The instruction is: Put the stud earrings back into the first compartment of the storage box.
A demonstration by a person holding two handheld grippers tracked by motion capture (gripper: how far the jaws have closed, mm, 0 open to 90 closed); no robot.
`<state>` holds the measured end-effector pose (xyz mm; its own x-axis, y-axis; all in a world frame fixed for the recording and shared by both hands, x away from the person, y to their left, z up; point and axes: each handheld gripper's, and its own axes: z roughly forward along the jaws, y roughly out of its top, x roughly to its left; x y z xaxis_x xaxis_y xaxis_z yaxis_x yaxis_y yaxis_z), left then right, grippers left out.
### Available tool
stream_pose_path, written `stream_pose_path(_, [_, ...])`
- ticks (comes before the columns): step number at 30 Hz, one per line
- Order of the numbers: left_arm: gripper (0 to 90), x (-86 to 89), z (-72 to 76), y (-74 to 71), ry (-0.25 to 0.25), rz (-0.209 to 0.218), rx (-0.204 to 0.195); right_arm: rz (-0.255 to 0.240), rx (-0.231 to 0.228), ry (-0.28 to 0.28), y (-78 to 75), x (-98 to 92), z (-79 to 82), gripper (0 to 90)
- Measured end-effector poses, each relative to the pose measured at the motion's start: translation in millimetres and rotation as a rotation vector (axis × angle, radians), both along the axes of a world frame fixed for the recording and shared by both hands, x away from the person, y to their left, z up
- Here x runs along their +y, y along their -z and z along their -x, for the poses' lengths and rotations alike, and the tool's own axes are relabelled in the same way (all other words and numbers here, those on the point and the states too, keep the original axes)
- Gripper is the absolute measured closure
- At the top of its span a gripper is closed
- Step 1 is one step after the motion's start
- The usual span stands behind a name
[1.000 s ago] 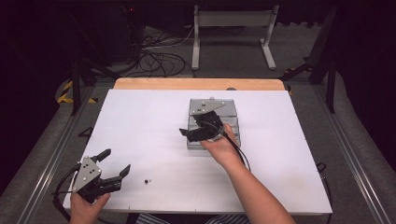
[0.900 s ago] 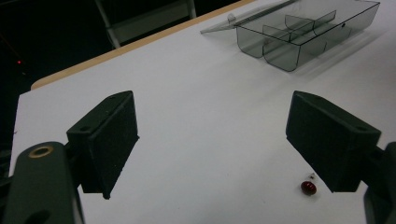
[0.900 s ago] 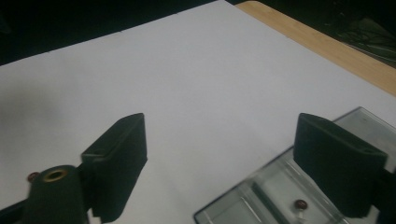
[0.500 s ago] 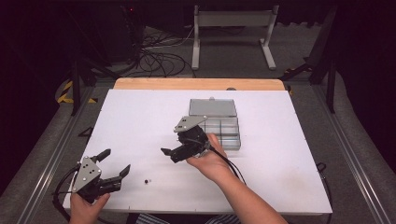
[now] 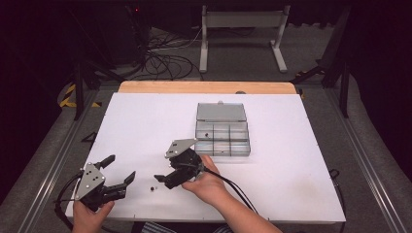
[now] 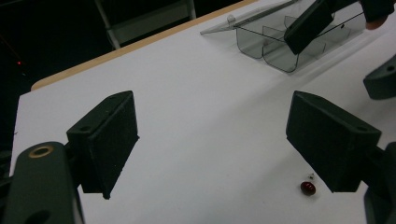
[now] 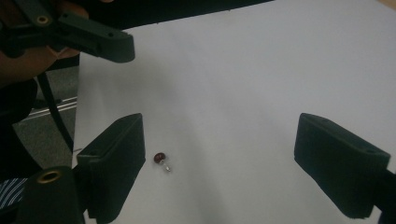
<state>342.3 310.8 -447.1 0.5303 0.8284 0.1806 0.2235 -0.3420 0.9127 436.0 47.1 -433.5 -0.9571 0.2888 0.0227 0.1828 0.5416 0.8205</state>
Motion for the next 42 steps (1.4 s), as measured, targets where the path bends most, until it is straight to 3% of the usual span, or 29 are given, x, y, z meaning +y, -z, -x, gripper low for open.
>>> stream_pose_path(18, [17.2,-0.4,0.0,0.2,0.002,0.000,0.001,0.055,0.043,-0.074,35.7,34.5,17.7,20.8])
stream_pose_path(31, [17.2,-0.2,0.2,0.0,0.004,-0.002,0.000,0.085,0.060,-0.095,48.8,46.5,22.0,22.2])
stream_pose_path(33, [17.2,-0.2,0.1,0.1,0.003,-0.002,0.000,0.091,0.051,-0.099,49.3,46.6,21.5,24.2])
stream_pose_path(42, [17.2,-0.3,0.1,0.1,0.003,-0.001,0.000,0.126,0.044,-0.108,52.6,47.5,20.1,48.2])
